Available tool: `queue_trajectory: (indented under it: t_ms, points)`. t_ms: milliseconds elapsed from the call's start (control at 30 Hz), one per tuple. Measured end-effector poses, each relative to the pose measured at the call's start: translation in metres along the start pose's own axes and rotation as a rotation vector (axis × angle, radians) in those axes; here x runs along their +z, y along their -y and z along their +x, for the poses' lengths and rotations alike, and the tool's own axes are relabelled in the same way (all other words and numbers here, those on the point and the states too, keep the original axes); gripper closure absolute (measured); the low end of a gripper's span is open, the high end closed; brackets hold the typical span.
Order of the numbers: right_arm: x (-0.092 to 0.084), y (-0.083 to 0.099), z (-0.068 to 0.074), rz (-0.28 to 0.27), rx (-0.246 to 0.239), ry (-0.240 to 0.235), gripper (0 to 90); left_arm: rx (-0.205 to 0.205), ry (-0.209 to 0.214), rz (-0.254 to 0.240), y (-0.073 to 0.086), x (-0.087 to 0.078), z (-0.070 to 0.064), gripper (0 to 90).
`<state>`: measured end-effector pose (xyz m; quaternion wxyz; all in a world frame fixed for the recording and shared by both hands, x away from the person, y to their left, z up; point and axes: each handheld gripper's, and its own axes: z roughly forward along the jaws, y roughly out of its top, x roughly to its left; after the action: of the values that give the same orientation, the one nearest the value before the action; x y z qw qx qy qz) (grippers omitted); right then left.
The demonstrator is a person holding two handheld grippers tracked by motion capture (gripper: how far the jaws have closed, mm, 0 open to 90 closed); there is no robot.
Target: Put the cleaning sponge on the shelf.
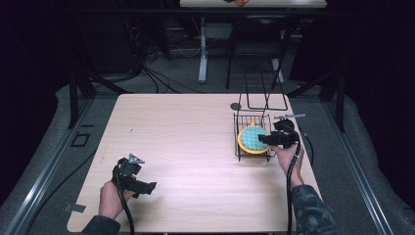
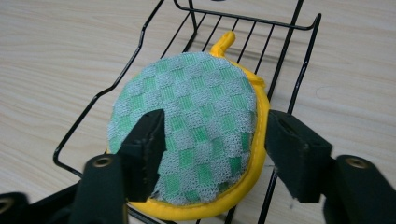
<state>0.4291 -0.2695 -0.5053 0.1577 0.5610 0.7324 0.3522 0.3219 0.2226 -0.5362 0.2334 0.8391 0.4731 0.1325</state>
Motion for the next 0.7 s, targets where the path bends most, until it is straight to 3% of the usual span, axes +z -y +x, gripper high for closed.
queue_trajectory:
  t_ms: [267, 700]
  points:
    - [-0.023, 0.001, 0.004, -0.041, -0.027, -0.022, 20.2, -0.001, -0.002, -0.006, 0.000, 0.000, 0.000, 1.2]
    - [-0.065, 0.007, 0.018, -0.050, -0.133, -0.055, 9.1, 0.000, -0.003, -0.005, 0.000, -0.001, -0.001, 1.1]
